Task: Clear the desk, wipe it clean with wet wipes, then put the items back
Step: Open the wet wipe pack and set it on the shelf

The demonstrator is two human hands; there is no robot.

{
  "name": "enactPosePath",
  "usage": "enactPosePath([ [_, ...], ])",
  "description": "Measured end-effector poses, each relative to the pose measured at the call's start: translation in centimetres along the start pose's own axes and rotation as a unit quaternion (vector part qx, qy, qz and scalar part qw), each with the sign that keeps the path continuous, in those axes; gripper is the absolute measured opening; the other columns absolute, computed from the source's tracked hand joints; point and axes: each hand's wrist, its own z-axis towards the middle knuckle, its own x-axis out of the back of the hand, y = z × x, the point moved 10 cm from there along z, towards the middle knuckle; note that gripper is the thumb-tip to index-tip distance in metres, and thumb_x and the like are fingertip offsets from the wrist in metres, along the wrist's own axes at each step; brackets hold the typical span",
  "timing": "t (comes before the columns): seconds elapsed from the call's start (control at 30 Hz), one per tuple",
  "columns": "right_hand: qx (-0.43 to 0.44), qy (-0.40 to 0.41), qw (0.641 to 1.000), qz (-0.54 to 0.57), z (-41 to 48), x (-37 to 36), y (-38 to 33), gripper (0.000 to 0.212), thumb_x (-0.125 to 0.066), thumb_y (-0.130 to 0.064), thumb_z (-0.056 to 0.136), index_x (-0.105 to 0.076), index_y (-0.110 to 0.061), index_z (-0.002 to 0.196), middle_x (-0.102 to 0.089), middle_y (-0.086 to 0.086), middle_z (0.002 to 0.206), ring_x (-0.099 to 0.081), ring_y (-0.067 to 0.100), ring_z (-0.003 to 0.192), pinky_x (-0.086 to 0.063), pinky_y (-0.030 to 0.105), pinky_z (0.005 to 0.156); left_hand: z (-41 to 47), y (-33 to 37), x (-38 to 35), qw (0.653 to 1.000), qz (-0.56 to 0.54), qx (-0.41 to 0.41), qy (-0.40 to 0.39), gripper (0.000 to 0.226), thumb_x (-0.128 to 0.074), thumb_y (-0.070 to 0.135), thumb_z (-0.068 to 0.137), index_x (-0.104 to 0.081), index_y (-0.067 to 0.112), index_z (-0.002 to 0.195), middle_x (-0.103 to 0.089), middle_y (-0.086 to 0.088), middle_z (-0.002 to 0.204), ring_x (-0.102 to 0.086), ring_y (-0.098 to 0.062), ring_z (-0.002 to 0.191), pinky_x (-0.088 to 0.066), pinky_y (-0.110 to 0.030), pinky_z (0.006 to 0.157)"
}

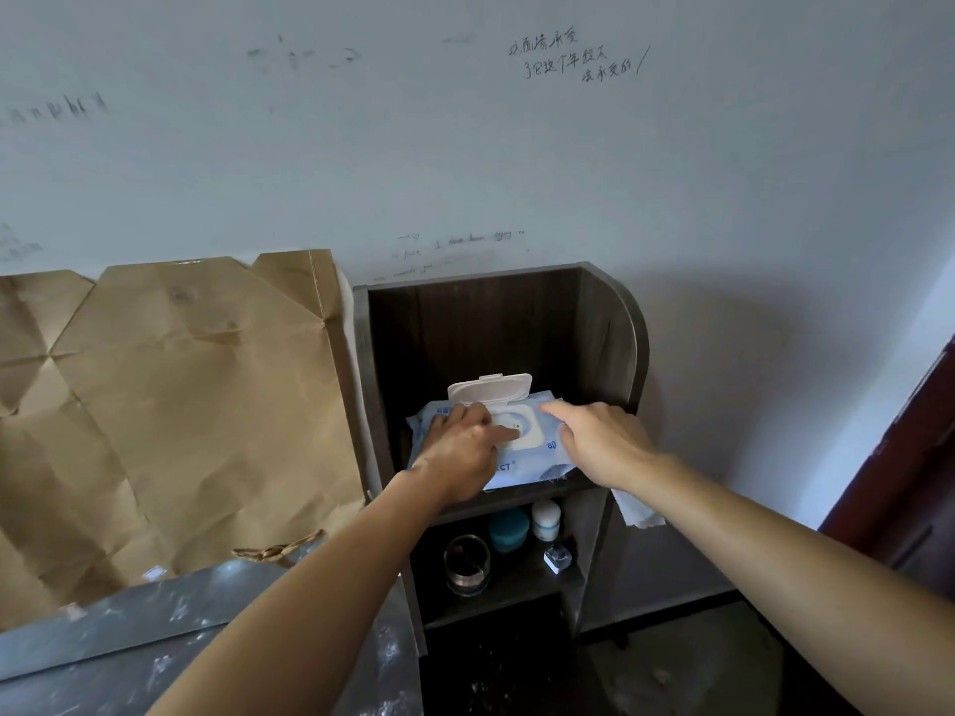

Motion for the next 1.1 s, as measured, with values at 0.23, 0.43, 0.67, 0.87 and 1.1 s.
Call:
enactPosePath([
  [0.23,-0.001,0.009,1.000,0.017,0.0,-0.4,0.6,0.036,-0.038,-0.019,0.095,-0.041,-0.027,0.130,-0.063,0.006,0.090,-0.059,0.029,0.074,-0.042,0.035,0.059,-3.9,-4.0,5.7,0.906,-0.224,0.115,0.341,0.019,-0.053,-0.004,0.079,-0.056,0.003,0.097,-0.049,-0.012,0.106,-0.050,-0.030,0.098,-0.038,-0.028,0.080],
  [0.43,0.019,0.032,0.999,0.015,0.9,-0.2,-1.9,0.058,-0.039,-0.017,0.095,-0.018,-0.035,0.146,-0.060,0.004,0.084,-0.054,0.022,0.064,-0.041,0.034,0.055,-2.5,-2.8,3.5,0.962,-0.194,0.068,0.178,0.049,-0.048,-0.005,0.081,-0.056,0.008,0.127,-0.053,-0.010,0.128,-0.047,-0.027,0.119,-0.038,-0.033,0.101],
  [0.67,0.060,-0.031,0.990,-0.124,-0.6,-2.6,-2.7,0.049,-0.035,-0.021,0.098,-0.031,-0.037,0.144,-0.054,0.006,0.117,-0.058,0.031,0.093,-0.038,0.035,0.064,-6.5,-0.8,1.1,0.975,-0.058,0.027,0.210,0.032,-0.054,0.008,0.076,-0.069,0.006,0.103,-0.066,-0.014,0.114,-0.062,-0.035,0.104,-0.052,-0.042,0.087],
  [0.87,0.057,-0.048,0.990,-0.119,-0.4,-3.6,-2.3,0.053,-0.040,-0.022,0.097,-0.026,-0.038,0.146,-0.054,0.006,0.114,-0.057,0.032,0.095,-0.035,0.034,0.064,-6.6,-0.1,0.7,0.975,-0.009,0.035,0.218,0.033,-0.058,0.010,0.072,-0.068,0.007,0.104,-0.065,-0.011,0.114,-0.063,-0.034,0.103,-0.052,-0.043,0.087],
  [1.1,-0.035,0.078,0.945,0.315,-3.4,-1.3,0.2,0.024,-0.055,-0.018,0.092,-0.067,-0.019,0.112,-0.069,-0.001,0.092,-0.058,0.011,0.073,-0.044,0.023,0.065,-10.8,0.3,0.3,0.959,-0.090,0.075,0.257,0.034,-0.044,0.013,0.081,-0.066,0.007,0.106,-0.060,-0.009,0.115,-0.052,-0.025,0.108,-0.045,-0.034,0.091],
])
